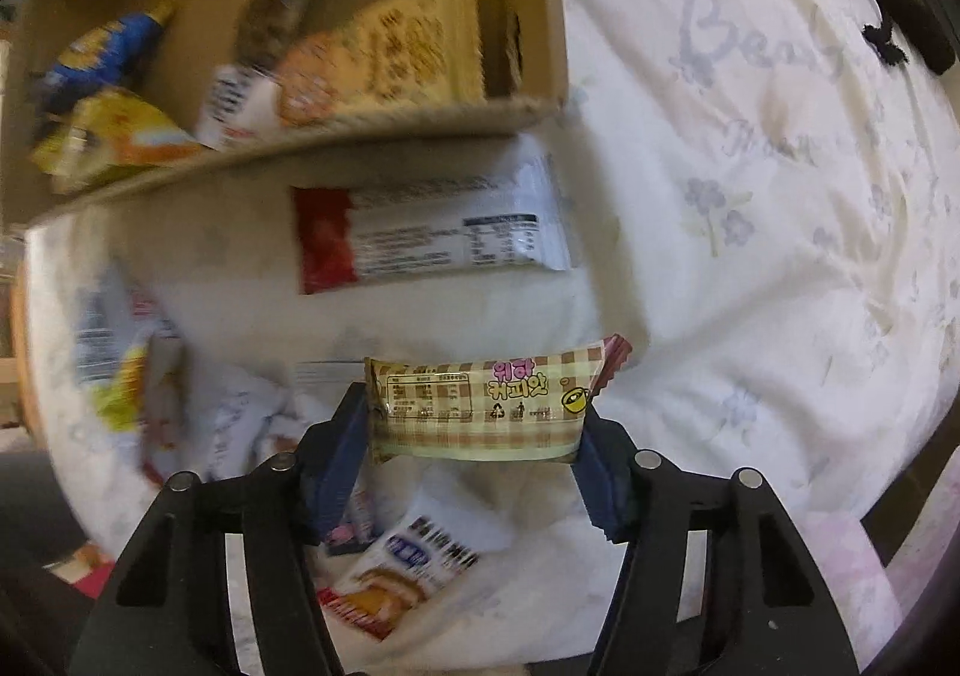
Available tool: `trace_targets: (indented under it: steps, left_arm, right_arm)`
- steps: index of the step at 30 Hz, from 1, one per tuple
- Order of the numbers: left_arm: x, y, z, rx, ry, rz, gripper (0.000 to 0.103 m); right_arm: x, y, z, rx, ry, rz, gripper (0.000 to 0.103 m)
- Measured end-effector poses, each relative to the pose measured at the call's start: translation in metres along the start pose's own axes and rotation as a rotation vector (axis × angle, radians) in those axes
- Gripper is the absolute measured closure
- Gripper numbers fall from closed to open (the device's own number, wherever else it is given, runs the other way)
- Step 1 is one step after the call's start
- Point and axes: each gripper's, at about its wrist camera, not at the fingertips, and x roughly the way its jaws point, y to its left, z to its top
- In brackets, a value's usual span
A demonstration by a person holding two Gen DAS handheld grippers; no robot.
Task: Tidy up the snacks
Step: 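Grasp the checkered wafer bar with the right tool while the left tool holds the white bag, then carry the wafer bar and white bag over the box with both tools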
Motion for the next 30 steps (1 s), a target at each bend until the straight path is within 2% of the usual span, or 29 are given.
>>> trace_targets:
  steps: [6,10,14,18,21,30]
  left_arm:
    - [0.003,-0.002,-0.002,0.014,0.001,0.024,0.047]
    - [0.005,-0.003,-0.003,0.018,-0.005,0.041,0.047]
    - [0.003,-0.004,-0.003,0.030,-0.035,0.063,0.047]
    - [-0.001,-0.004,-0.001,0.038,-0.066,0.084,0.047]
    - [-0.006,-0.005,0.006,0.030,-0.072,0.071,0.047]
    - [-0.012,-0.045,0.057,0.121,-0.178,0.091,0.047]
  right_arm:
    - [-0.045,0.005,-0.007,-0.004,-0.093,0.143,0.039]
    - [-0.080,0.018,-0.018,-0.037,-0.191,0.261,0.039]
    - [-0.104,0.024,-0.014,-0.063,-0.259,0.325,0.039]
    - [-0.115,0.026,-0.017,-0.078,-0.336,0.375,0.039]
    - [-0.121,0.031,-0.019,-0.075,-0.392,0.399,0.039]
    - [-0.134,0.027,0.003,-0.028,-0.541,0.437,0.039]
